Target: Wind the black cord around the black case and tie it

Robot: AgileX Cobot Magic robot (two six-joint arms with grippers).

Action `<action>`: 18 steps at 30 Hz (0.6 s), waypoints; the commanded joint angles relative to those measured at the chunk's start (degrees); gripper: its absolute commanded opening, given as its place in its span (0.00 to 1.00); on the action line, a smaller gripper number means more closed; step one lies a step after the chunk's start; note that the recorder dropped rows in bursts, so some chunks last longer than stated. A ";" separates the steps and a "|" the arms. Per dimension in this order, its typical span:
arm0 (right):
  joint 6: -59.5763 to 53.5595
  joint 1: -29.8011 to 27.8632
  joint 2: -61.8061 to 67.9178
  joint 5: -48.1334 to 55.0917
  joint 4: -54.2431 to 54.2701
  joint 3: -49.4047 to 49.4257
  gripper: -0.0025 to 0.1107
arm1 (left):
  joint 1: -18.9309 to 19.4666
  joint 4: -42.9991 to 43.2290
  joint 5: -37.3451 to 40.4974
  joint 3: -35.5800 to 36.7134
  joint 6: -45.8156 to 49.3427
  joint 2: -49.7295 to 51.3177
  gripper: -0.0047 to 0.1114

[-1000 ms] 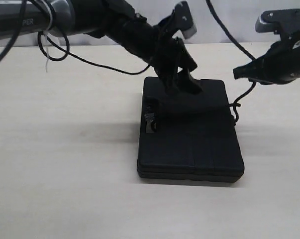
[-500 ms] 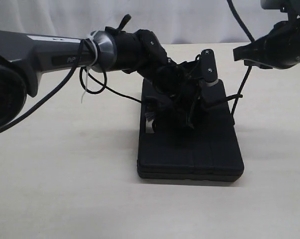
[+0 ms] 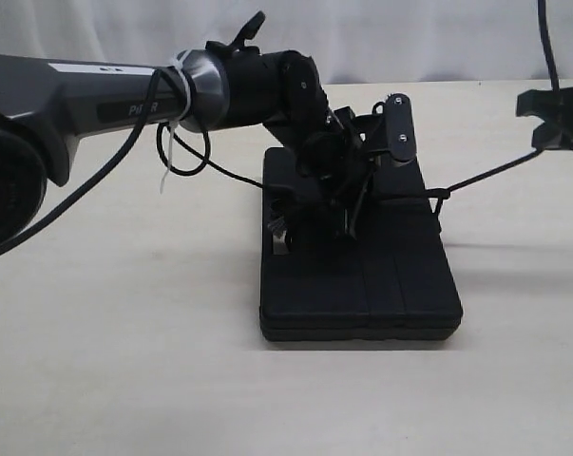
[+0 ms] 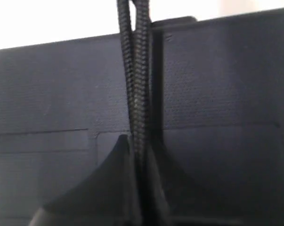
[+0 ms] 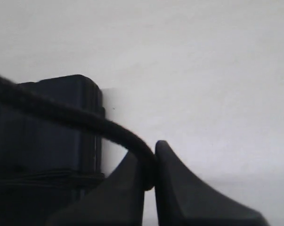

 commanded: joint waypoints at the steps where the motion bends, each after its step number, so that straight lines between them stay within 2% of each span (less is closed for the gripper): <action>1: -1.06 -3.79 2.23 -6.50 -0.76 1.41 0.06 | 0.85 7.69 2.85 0.90 -1.89 1.30 0.04; 9: -1.14 -3.76 6.59 -6.76 -0.91 1.29 0.06 | 0.71 13.97 7.52 0.90 -2.59 0.81 0.04; 15: -1.89 -3.76 6.62 -7.48 -2.36 0.66 0.06 | 0.71 15.34 14.38 0.90 -1.84 0.41 0.04; 18: 1.18 -3.76 6.93 -6.30 -6.08 0.78 0.06 | 0.71 14.92 14.50 0.90 -1.79 0.52 0.04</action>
